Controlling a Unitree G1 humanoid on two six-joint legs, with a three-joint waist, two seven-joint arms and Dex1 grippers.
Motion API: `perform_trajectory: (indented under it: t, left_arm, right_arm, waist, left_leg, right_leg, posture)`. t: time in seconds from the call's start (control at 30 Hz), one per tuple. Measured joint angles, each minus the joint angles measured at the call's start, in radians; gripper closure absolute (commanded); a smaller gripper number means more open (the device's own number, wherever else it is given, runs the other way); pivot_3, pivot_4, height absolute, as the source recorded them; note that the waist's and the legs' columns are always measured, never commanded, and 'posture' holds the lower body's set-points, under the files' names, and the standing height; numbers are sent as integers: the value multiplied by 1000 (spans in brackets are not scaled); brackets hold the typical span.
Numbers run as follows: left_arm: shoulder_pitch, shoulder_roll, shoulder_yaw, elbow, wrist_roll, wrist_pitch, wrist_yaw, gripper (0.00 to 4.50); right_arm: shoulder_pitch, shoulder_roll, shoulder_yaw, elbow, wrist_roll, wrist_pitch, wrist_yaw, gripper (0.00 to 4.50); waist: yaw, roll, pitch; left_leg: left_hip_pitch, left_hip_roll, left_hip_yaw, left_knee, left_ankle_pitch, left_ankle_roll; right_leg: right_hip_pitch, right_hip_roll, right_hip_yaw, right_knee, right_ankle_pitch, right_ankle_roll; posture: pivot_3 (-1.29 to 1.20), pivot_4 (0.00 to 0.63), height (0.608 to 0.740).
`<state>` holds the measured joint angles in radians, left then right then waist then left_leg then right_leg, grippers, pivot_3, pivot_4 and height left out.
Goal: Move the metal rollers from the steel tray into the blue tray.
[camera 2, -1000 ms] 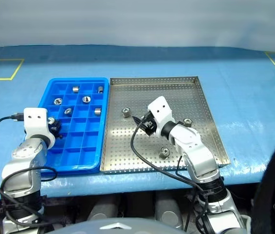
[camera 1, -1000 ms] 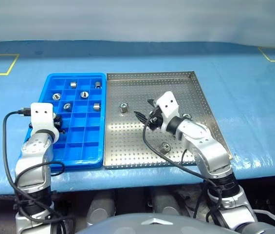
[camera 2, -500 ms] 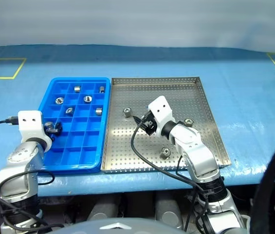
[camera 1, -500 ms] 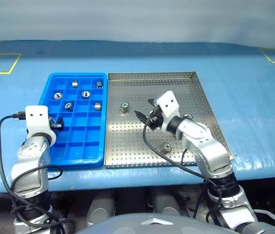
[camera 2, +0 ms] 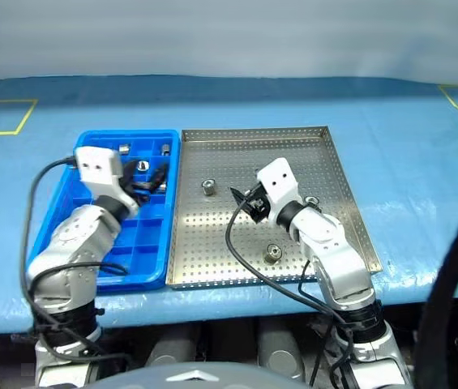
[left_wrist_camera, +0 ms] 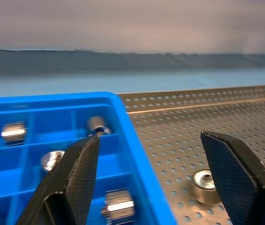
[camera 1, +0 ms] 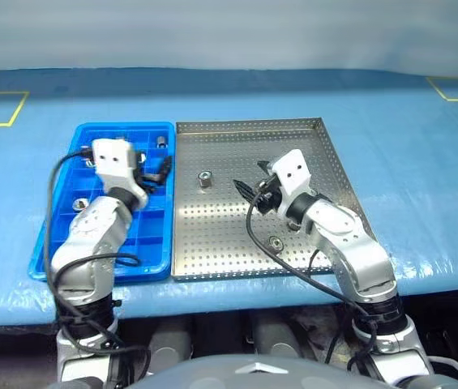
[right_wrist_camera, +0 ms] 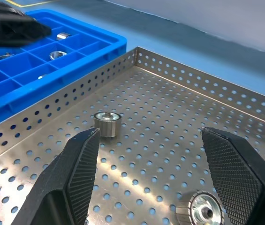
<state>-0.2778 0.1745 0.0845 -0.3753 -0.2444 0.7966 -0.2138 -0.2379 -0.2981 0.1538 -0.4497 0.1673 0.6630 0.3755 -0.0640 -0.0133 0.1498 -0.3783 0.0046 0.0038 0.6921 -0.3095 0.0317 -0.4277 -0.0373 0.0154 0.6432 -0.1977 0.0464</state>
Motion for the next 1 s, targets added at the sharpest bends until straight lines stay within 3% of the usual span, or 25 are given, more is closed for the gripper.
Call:
perform_trajectory:
  t: [0.3, 1.0]
  left_arm:
    - [-65, -18, -104, 221, 85, -34, 48, 757]
    - [-225, -80, -137, 438, 123, 47, 72, 757]
  right_arm:
    - [54, -15, -37, -60, -1, 20, -37, 883]
    - [56, -6, -37, -68, 0, 25, -57, 883]
  waist:
    - [-72, 0, 0]
    - [-87, 1, 0]
  left_leg:
    - [0, 1, 0, 0, 0, 0]
    - [0, -1, 0, 2, 2, 2]
  right_leg:
    - [0, 2, 2, 1, 0, 0]
    - [0, 2, 5, 0, 2, 3]
  posture:
    - [-267, 150, 740]
    - [-269, 150, 740]
